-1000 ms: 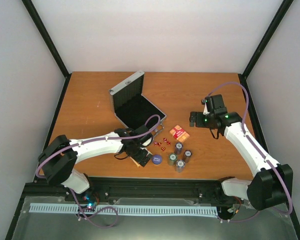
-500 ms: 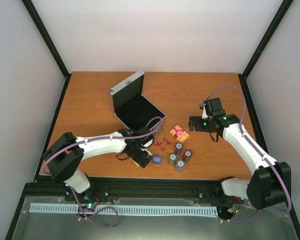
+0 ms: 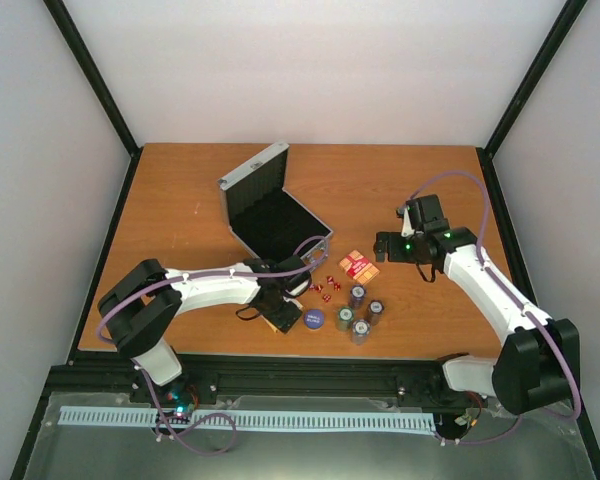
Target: Pack up texas hold em set
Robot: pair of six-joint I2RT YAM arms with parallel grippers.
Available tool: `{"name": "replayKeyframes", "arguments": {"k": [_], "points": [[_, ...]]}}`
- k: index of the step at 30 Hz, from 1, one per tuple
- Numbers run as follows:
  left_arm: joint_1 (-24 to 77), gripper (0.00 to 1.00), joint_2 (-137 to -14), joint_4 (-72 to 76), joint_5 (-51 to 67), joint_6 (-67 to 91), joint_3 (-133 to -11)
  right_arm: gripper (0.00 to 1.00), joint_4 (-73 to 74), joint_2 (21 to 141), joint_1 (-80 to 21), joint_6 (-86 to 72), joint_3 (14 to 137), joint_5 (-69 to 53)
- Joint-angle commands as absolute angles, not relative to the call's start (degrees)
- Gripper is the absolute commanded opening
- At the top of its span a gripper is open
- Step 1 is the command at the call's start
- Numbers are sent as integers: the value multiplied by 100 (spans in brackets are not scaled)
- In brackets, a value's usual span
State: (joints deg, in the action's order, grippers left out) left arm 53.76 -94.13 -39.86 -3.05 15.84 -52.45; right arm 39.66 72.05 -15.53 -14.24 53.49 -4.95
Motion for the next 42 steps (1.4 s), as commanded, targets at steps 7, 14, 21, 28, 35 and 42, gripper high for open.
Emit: {"name": "replayKeyframes", "arguments": {"k": [7,14,21,28,35,42], "points": [[5440,70,-9184,-4435,-318,1577,-5566,100,3912,7395,-1608,-1388,5318,-452],[5440,65,-8931,-5180,-378,1535,-6232,100,3885,7410,-1608,-1421,5276,-359],[5436,73,-8655,-6073,-1069,1214,-7373,100,3915,7302,-1608,-1390,5253,-244],[4660,79,-9428,-5706,-1631,-74,-8306,100,3996,7304,-1602,-1372,5365,-123],[3680,80,-10206,-4930,-1361,-688,-8906,100,4063,7460,-1596,-1299,5577,-74],[3592,86,-10161,-5304,-706,-548,-9150,100,4089,7493,-1597,-1249,5661,-156]]}}
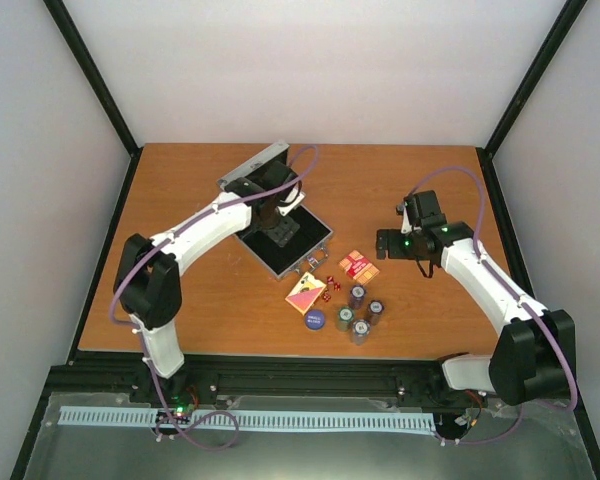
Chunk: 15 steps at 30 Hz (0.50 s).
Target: Pack up texas hold em set
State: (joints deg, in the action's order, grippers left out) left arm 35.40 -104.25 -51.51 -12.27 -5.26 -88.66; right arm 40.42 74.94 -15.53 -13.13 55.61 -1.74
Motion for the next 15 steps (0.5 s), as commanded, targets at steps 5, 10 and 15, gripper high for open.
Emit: {"name": "replayKeyframes", "arguments": {"k": [5,10,15], "points": [[3951,87,-9530,-5785,-104,48,-8752,100,4118,7562,-1599,-1290,5558,-209],[4678,89,-9194,-5710,71,753,-7878,100,4055,7597,-1592,-1293,5400,-250],[4885,90,-9367,-5205,9,1785,-7549,100,4068,7614,-1595,-1283,5340,-338]]}}
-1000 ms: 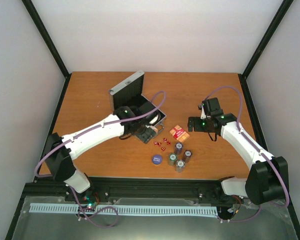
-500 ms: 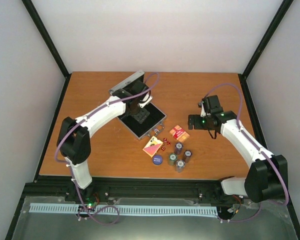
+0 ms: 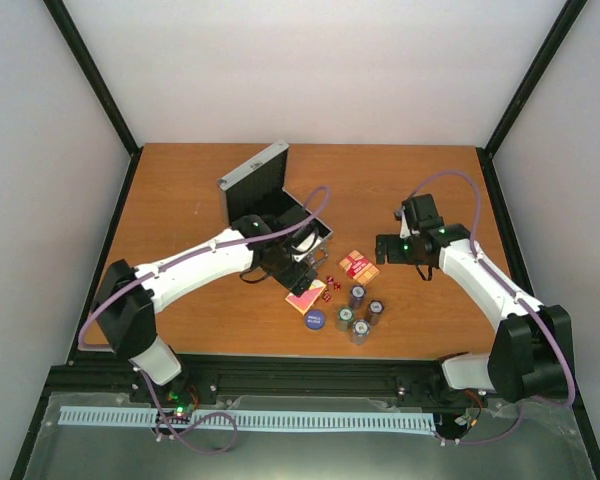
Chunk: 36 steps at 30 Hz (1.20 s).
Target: Pack up texas hold em set
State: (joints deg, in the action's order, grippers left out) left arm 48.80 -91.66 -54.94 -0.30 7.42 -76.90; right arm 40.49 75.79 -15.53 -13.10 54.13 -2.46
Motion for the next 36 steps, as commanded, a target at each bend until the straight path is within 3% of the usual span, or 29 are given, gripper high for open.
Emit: {"name": "replayKeyframes", "arguments": {"k": [1,12,16,24,36], "points": [[4910,90,-9442,-5144,-33,1947,-7557,100,4065,7606,-1595,-1283,5329,-347],[5261,92,-10204,-4625,-266,2549,-7536,100,4042,7537,-1597,-1244,5223,-508],[5317,97,-10140,-4429,-243,2576,-7218,100,4026,7482,-1600,-1269,5141,-527],[5310,98,-9954,-4071,-165,2061,-6709,100,4009,7484,-1593,-1275,5110,-555],[5313,97,-10243,-3967,-12,1996,-6951,100,3999,7585,-1595,-1266,5146,-545]]}}
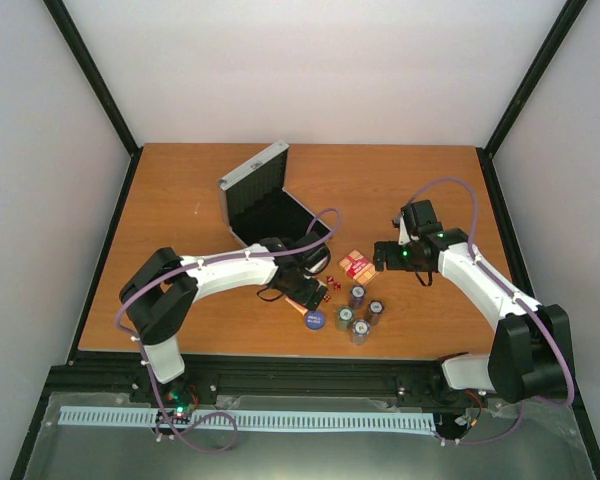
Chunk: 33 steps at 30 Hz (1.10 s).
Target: Pack up texas hold em set
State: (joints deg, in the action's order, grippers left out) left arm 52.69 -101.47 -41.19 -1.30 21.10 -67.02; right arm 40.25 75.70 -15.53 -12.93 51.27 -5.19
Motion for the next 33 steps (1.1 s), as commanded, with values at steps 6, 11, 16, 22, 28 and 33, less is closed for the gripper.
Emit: {"name": "replayKeyframes", "arguments": {"k": [6,11,16,22,28,33], "points": [[5315,98,-10479,-3917,-46,1913,-7041,100,3990,7625,-1593,-1274,5159,-544],[5317,98,-10598,-3910,-160,1865,-7058,100,4008,7656,-1595,-1240,5200,-544],[5317,98,-10662,-3864,-159,1822,-7034,100,4000,7705,-1595,-1235,5238,-537],[5314,93,-10740,-3758,-198,1772,-6954,100,3999,7788,-1599,-1209,5289,-536],[5313,79,-10757,-3710,-230,1681,-6869,100,4008,7831,-1595,-1212,5309,-538],[5317,78,-10697,-3688,-244,1666,-6830,100,4000,7835,-1591,-1239,5278,-554]]}}
